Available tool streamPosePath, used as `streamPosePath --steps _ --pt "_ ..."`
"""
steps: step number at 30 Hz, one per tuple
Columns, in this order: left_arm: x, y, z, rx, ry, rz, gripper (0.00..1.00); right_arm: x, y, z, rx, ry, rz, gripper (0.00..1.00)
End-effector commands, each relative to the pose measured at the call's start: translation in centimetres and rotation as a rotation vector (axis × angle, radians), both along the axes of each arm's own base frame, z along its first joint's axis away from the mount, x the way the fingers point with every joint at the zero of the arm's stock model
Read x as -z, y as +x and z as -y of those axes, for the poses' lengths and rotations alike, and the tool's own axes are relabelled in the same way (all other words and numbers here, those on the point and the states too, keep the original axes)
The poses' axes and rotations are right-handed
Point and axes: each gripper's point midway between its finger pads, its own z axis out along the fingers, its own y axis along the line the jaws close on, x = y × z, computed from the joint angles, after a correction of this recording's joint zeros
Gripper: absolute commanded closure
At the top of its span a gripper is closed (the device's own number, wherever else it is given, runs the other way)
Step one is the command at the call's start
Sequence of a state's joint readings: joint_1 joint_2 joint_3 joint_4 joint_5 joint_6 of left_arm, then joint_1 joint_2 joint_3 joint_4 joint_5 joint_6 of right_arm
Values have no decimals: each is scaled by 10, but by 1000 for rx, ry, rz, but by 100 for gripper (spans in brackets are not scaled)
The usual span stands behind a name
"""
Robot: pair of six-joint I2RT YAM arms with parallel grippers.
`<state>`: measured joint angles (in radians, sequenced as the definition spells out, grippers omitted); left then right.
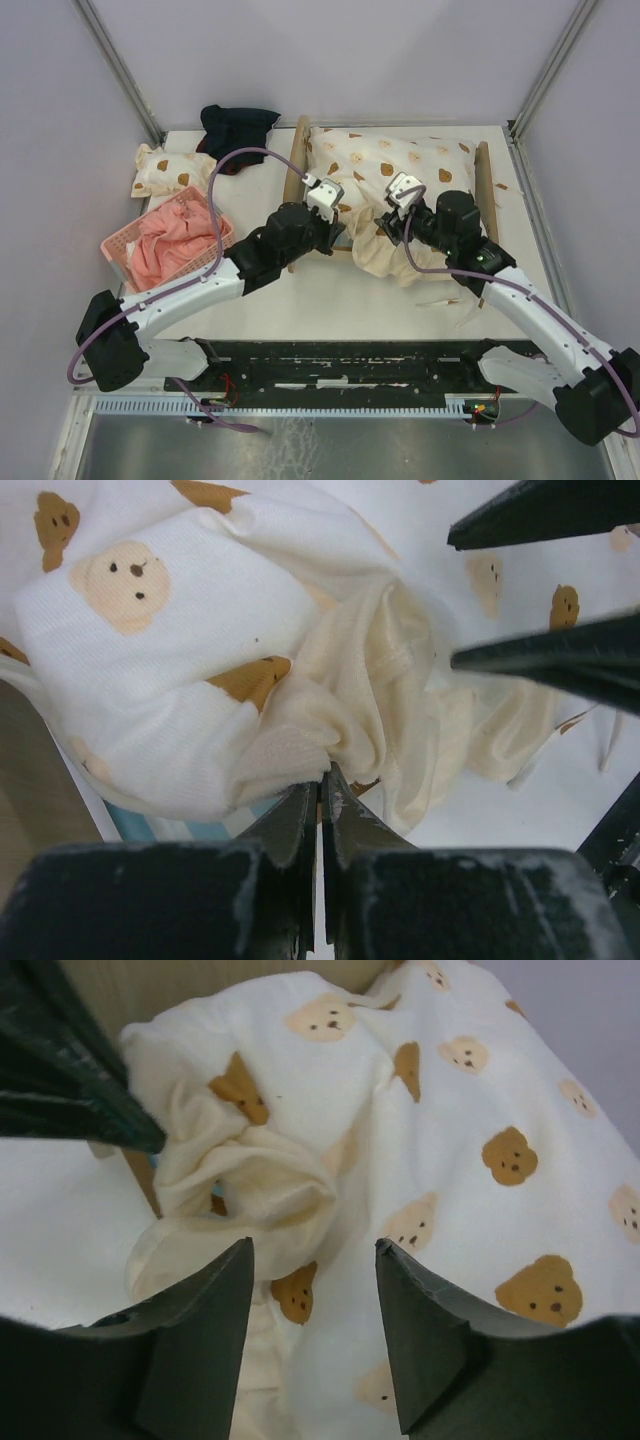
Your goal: Set up the pet bed
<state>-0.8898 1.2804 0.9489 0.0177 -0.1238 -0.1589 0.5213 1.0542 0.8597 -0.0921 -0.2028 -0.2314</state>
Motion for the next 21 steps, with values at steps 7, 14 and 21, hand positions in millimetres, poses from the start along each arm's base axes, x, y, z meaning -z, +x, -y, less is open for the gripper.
streamPosePath --steps 7,14,21 --pt "-53 5 10 7 -144 70 97 -6 -47 -40 -460 -111 322 31" --pt "-54 4 7 1 -145 77 97 -2 -33 -59 -460 -151 332 35" --pt "-52 3 4 1 -138 74 97 10 -17 -68 -402 -144 282 51"
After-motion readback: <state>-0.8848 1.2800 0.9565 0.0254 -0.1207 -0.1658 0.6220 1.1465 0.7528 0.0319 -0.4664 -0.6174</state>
